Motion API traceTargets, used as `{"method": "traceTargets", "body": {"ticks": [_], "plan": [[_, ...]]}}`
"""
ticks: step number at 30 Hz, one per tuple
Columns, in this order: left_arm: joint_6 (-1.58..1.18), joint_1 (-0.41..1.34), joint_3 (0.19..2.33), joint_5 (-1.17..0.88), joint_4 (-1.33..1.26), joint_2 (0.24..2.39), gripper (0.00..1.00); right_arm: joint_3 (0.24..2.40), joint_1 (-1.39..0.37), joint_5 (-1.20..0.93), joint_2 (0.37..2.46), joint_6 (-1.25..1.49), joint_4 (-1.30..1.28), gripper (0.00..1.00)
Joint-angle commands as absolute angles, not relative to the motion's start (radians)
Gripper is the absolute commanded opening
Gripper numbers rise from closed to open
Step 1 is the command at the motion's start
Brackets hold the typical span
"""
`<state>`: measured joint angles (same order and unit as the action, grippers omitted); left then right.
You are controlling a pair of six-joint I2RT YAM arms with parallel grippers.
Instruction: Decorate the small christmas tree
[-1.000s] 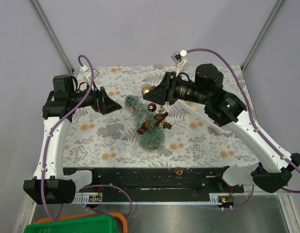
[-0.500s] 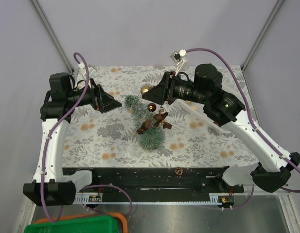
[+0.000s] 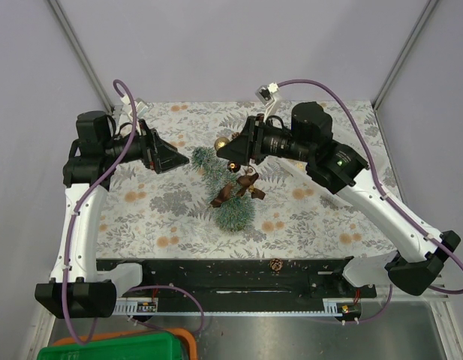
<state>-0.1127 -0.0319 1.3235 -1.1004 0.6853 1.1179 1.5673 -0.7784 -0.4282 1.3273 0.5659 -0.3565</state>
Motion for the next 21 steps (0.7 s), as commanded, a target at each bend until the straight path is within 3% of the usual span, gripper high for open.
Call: {"method": "traceTargets", "body": {"ticks": [1, 21], "plan": [[-0.121, -0.021, 1.338, -1.123, 0.64, 1.089, 0.99, 1.556, -0.785, -0.414, 1.316, 0.525, -0.296, 0.29], [-0.117, -0.005, 1.331, -1.112, 0.638, 1.092, 0.99, 1.425, -0.752, -0.345, 1.22, 0.48, -0.153, 0.38]]}}
